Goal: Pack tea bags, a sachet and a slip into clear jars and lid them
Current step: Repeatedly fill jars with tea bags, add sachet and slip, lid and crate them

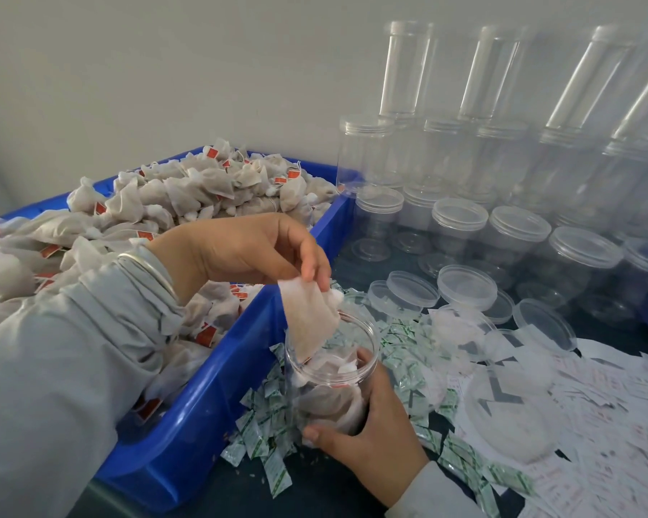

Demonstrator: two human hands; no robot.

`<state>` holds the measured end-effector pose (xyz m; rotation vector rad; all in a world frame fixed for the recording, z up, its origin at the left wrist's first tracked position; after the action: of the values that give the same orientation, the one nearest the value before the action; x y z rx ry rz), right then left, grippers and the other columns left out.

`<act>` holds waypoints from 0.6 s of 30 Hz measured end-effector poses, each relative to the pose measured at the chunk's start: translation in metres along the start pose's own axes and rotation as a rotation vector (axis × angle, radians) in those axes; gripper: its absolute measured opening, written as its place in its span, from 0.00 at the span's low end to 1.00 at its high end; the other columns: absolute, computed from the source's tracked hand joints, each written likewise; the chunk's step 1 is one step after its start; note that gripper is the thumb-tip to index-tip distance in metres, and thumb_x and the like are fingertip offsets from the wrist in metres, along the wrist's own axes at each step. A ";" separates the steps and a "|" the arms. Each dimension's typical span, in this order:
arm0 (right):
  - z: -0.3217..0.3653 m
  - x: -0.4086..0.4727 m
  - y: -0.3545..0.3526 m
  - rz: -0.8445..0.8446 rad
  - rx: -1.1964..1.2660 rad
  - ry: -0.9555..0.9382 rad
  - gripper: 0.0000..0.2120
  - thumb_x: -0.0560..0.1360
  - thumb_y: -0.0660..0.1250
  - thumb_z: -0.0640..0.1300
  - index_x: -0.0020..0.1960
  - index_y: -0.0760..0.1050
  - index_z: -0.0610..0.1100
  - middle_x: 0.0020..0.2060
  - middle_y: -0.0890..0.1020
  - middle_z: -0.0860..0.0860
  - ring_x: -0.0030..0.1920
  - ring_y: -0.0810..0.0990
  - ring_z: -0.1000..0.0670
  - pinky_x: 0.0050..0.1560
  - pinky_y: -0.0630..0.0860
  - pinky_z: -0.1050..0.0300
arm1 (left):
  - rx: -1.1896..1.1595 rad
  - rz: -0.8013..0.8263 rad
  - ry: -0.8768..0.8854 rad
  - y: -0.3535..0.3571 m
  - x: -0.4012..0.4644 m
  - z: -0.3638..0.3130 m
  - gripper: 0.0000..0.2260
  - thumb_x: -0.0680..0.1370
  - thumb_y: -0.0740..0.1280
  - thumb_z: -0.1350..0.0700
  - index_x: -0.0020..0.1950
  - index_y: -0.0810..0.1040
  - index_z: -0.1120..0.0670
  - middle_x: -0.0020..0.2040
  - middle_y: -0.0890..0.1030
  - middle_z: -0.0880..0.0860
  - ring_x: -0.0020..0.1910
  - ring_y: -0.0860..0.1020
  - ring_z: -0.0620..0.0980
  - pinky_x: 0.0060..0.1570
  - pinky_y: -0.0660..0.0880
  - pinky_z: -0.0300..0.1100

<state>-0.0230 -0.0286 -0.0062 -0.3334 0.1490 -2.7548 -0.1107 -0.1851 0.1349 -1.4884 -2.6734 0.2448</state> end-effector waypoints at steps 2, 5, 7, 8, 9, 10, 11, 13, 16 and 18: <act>0.002 0.000 0.000 0.000 -0.001 -0.009 0.38 0.60 0.78 0.45 0.59 0.64 0.73 0.57 0.76 0.68 0.56 0.77 0.65 0.51 0.71 0.75 | 0.001 -0.009 -0.010 0.001 0.002 0.002 0.19 0.67 0.65 0.74 0.37 0.85 0.49 0.43 0.84 0.48 0.42 0.81 0.45 0.44 0.76 0.35; 0.003 0.000 0.001 0.010 0.005 -0.019 0.38 0.62 0.78 0.41 0.62 0.63 0.64 0.57 0.76 0.69 0.55 0.77 0.66 0.50 0.71 0.76 | 0.004 -0.008 -0.039 0.001 0.002 0.004 0.20 0.69 0.64 0.73 0.41 0.85 0.49 0.46 0.84 0.49 0.45 0.81 0.46 0.46 0.77 0.35; 0.003 0.000 0.001 0.012 0.003 -0.020 0.38 0.62 0.78 0.42 0.61 0.64 0.66 0.57 0.76 0.68 0.55 0.77 0.66 0.50 0.72 0.76 | 0.029 -0.031 -0.054 0.000 0.003 0.006 0.19 0.70 0.65 0.72 0.42 0.85 0.48 0.47 0.84 0.48 0.46 0.82 0.45 0.47 0.77 0.35; 0.003 0.000 0.002 0.010 0.002 -0.017 0.38 0.61 0.78 0.43 0.60 0.65 0.69 0.56 0.77 0.68 0.56 0.77 0.65 0.50 0.72 0.75 | 0.047 -0.048 -0.061 0.000 0.004 0.008 0.19 0.70 0.65 0.71 0.43 0.85 0.47 0.47 0.84 0.48 0.47 0.82 0.45 0.47 0.77 0.35; 0.002 0.000 0.002 0.008 -0.003 -0.013 0.37 0.61 0.79 0.44 0.59 0.65 0.72 0.56 0.77 0.67 0.56 0.77 0.64 0.50 0.72 0.75 | 0.064 -0.070 -0.072 -0.001 0.005 0.009 0.18 0.70 0.66 0.70 0.43 0.85 0.47 0.47 0.84 0.48 0.47 0.82 0.45 0.47 0.77 0.35; 0.002 0.000 0.002 0.008 -0.009 -0.011 0.37 0.60 0.79 0.46 0.58 0.65 0.73 0.56 0.77 0.66 0.56 0.77 0.64 0.51 0.72 0.75 | 0.074 -0.093 -0.083 -0.001 0.005 0.011 0.17 0.70 0.67 0.69 0.43 0.85 0.47 0.47 0.84 0.48 0.47 0.82 0.44 0.47 0.77 0.35; 0.001 0.001 0.002 0.008 -0.014 -0.008 0.37 0.60 0.79 0.47 0.58 0.65 0.73 0.57 0.78 0.65 0.57 0.77 0.63 0.52 0.71 0.74 | 0.072 -0.123 -0.094 -0.002 0.006 0.012 0.16 0.70 0.67 0.68 0.43 0.85 0.47 0.46 0.85 0.48 0.46 0.82 0.44 0.46 0.77 0.35; 0.000 0.001 0.002 0.002 -0.015 -0.001 0.37 0.59 0.79 0.48 0.58 0.64 0.74 0.57 0.78 0.65 0.57 0.77 0.63 0.52 0.71 0.74 | 0.044 -0.208 -0.101 -0.004 0.007 0.013 0.14 0.69 0.68 0.67 0.42 0.85 0.47 0.45 0.85 0.49 0.44 0.82 0.43 0.44 0.78 0.35; -0.001 0.002 0.002 0.005 -0.013 0.003 0.38 0.60 0.80 0.48 0.59 0.64 0.73 0.58 0.77 0.64 0.58 0.77 0.62 0.53 0.71 0.74 | 0.128 -0.407 -0.094 -0.011 0.009 0.013 0.14 0.72 0.69 0.68 0.39 0.84 0.49 0.41 0.85 0.49 0.41 0.82 0.42 0.42 0.78 0.34; -0.002 0.002 0.002 0.006 -0.019 0.009 0.38 0.60 0.80 0.49 0.59 0.63 0.74 0.58 0.77 0.66 0.57 0.77 0.64 0.53 0.70 0.75 | 0.312 -0.537 -0.127 -0.014 0.010 0.013 0.13 0.74 0.68 0.68 0.40 0.83 0.50 0.39 0.85 0.48 0.40 0.82 0.41 0.41 0.77 0.32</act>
<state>-0.0243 -0.0309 -0.0079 -0.3255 0.1780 -2.7506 -0.1296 -0.1853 0.1245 -0.6601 -2.8342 0.6904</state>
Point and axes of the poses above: each hand's wrist, its own x-axis towards the middle knuckle, its own y-axis out of the palm, z = x × y, the point moved 4 cm from there along x, towards the middle knuckle
